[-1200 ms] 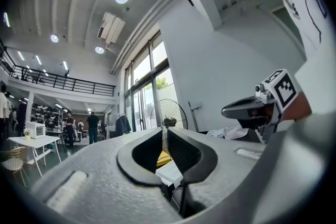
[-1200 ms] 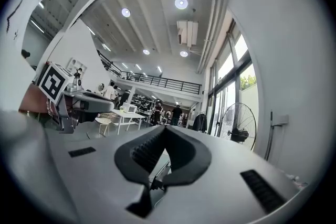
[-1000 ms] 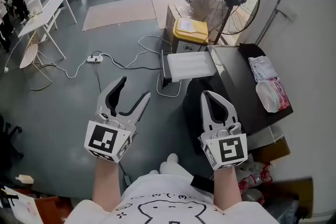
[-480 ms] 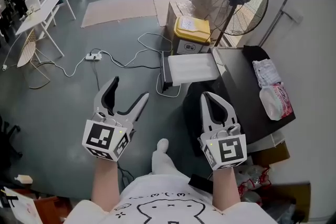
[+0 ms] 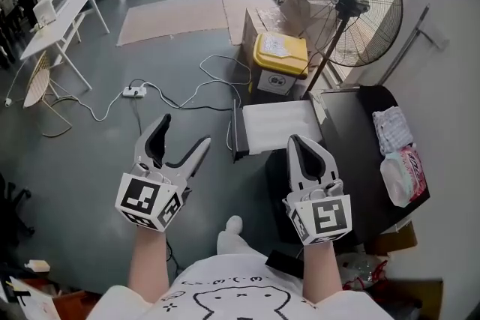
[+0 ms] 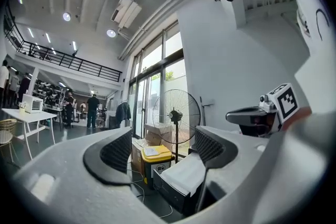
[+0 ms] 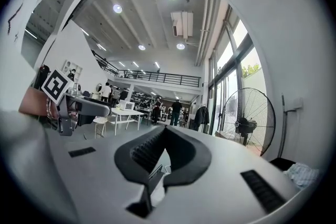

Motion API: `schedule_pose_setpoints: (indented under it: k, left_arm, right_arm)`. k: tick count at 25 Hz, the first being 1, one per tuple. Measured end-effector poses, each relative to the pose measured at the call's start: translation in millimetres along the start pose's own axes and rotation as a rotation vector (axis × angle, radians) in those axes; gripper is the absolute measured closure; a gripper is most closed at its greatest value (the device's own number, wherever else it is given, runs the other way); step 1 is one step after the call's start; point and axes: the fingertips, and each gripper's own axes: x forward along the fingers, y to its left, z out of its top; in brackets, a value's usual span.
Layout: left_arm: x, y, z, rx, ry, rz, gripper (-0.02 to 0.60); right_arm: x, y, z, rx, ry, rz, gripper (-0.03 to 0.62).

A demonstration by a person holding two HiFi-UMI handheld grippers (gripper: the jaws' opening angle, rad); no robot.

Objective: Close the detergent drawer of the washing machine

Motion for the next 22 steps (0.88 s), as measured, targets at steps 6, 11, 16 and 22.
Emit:
schedule_pose_setpoints:
  k: [6, 11, 16, 22]
  left_arm:
    - [57.7, 18.8, -13.6, 0.007, 0.057, -0.024, 0.216]
    - [103.4, 25.5, -29.9, -0.026, 0.082, -0.060, 0.216]
    - [135.0, 31.1, -49.3, -0.087, 0.106, -0.092, 0.218]
    - [159.0, 39.5, -85.3, -0.237, 0.152, -0.122, 0.218]
  right_arm:
    - [46.0, -33.3, -13.2, 0.028, 0.018, -0.013, 0.594]
    - [73.1, -63.1, -32.3, 0.039, 0.044, -0.029, 0.594]
    - [90.6, -78.7, -43.9, 0.040, 0.064, -0.045, 0.594]
    - [97.4, -88.0, -63.7, 0.047, 0.118, -0.081, 0.594]
